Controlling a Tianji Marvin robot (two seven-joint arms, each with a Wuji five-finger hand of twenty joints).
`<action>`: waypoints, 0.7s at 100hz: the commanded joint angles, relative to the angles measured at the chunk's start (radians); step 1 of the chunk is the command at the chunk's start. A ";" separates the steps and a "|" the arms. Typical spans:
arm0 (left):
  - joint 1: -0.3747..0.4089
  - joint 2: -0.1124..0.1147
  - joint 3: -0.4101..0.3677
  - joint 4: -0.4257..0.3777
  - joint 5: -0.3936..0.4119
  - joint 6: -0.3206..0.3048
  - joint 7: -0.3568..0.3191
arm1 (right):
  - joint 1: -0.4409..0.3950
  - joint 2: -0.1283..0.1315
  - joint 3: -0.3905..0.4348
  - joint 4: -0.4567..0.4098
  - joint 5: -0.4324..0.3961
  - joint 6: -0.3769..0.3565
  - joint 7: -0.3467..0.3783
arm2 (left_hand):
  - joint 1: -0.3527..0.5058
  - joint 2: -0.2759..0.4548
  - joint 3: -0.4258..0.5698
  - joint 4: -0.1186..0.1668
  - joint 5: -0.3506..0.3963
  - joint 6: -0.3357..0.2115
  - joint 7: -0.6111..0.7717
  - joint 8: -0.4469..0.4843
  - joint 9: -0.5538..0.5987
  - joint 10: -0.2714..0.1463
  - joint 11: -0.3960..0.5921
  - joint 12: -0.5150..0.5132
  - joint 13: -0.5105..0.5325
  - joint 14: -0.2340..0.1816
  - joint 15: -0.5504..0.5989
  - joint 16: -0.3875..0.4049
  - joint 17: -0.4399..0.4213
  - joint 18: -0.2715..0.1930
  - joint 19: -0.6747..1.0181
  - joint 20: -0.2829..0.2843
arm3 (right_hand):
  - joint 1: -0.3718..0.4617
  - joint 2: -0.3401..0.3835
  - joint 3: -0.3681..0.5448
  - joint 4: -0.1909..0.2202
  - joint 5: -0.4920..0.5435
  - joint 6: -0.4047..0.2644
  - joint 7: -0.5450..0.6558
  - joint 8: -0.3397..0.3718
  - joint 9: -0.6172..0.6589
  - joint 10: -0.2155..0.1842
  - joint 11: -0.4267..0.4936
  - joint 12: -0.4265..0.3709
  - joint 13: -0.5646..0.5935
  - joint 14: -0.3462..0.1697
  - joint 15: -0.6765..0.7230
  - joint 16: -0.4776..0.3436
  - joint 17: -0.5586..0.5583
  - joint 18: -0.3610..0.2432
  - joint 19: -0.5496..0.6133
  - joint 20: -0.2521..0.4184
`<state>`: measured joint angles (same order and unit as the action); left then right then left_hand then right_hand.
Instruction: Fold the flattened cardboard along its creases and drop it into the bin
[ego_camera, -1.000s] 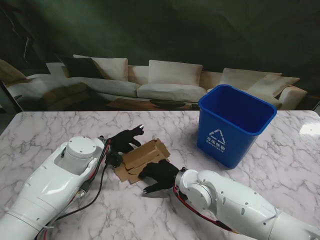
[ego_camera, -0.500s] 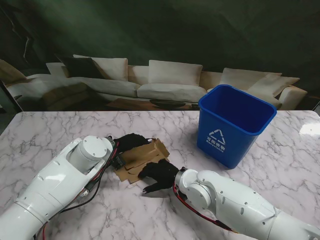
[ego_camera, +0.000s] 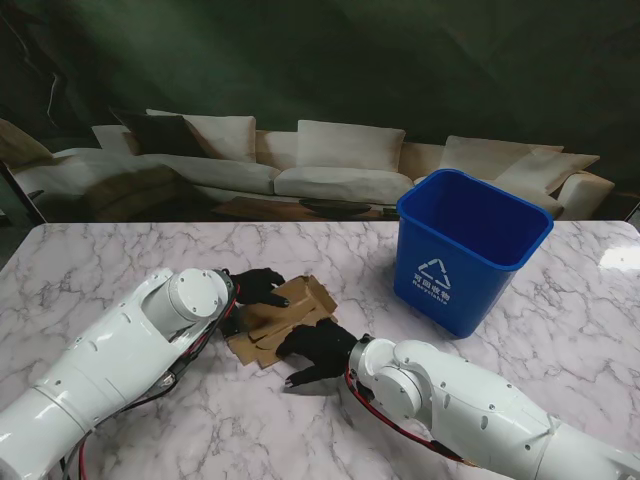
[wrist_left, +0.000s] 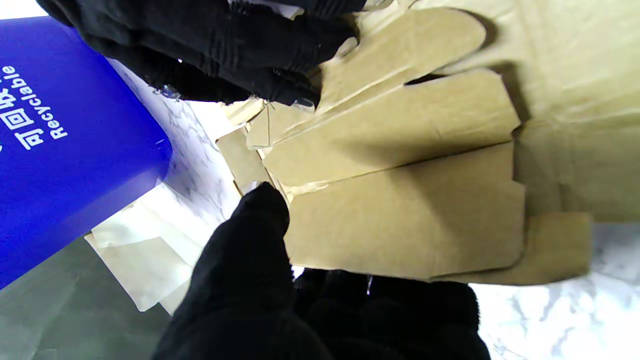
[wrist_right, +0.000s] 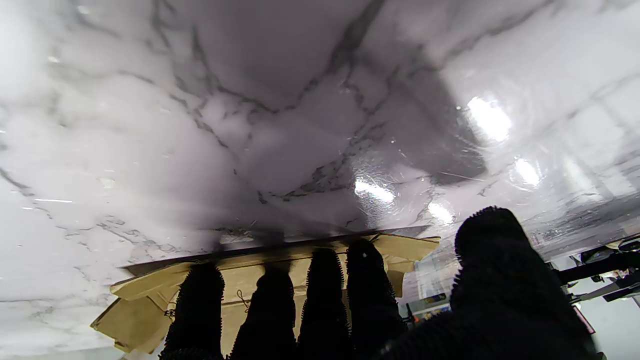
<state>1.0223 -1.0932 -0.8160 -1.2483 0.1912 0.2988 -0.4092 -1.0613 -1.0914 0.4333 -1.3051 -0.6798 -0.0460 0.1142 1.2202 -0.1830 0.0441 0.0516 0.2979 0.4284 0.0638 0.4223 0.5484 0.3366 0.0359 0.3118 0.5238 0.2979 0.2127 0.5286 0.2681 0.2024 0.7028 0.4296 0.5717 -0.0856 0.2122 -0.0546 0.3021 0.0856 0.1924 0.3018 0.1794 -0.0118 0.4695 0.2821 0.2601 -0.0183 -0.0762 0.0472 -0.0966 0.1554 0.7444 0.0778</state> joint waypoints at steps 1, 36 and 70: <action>0.024 -0.016 0.018 0.008 -0.018 0.007 -0.031 | -0.043 0.008 -0.029 0.062 -0.009 0.017 0.044 | 0.071 -0.019 0.038 0.004 -0.003 0.050 0.003 -0.025 0.078 0.004 0.042 -0.025 0.153 -0.053 0.132 -0.008 0.173 -0.073 0.242 0.016 | -0.007 0.019 -0.016 0.022 0.045 0.050 0.097 0.028 0.071 0.151 -0.042 -0.042 0.039 0.098 0.092 0.059 0.011 0.059 0.036 0.006; -0.002 -0.019 0.081 0.030 0.082 0.034 0.013 | -0.045 0.007 -0.027 0.063 -0.008 0.017 0.039 | 0.071 -0.169 0.246 -0.062 0.135 -0.136 0.143 0.094 0.260 -0.189 0.217 0.399 0.275 -0.101 0.236 0.285 0.254 -0.127 0.349 0.063 | 0.000 0.021 -0.019 0.022 0.044 0.048 0.100 0.029 0.073 0.151 -0.040 -0.042 0.039 0.099 0.094 0.060 0.012 0.061 0.036 0.005; 0.040 -0.024 0.043 -0.011 0.135 0.052 0.080 | -0.056 0.008 -0.012 0.054 -0.014 0.013 0.032 | 0.071 -0.217 0.396 -0.102 0.297 -0.258 0.325 0.243 0.441 -0.283 0.177 0.495 0.385 -0.105 0.248 0.368 0.332 -0.122 0.421 0.095 | 0.003 0.023 -0.025 0.022 0.046 0.046 0.105 0.031 0.072 0.151 -0.037 -0.040 0.040 0.099 0.095 0.060 0.015 0.061 0.039 0.006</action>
<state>1.0300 -1.1115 -0.7782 -1.2324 0.3189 0.3545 -0.3149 -1.0705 -1.0927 0.4411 -1.3067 -0.6814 -0.0456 0.1100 1.2314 -0.3449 0.3979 -0.0218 0.5003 0.2461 0.2737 0.6152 0.8736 0.1522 0.1684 0.7895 0.8649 0.1795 0.4047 0.8779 0.5581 0.1393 1.0313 0.4843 0.5717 -0.0856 0.2122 -0.0546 0.3021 0.0856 0.1941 0.3044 0.1793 -0.0118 0.4593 0.2804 0.2528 -0.0228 -0.0770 0.0462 -0.1026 0.1582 0.7254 0.0655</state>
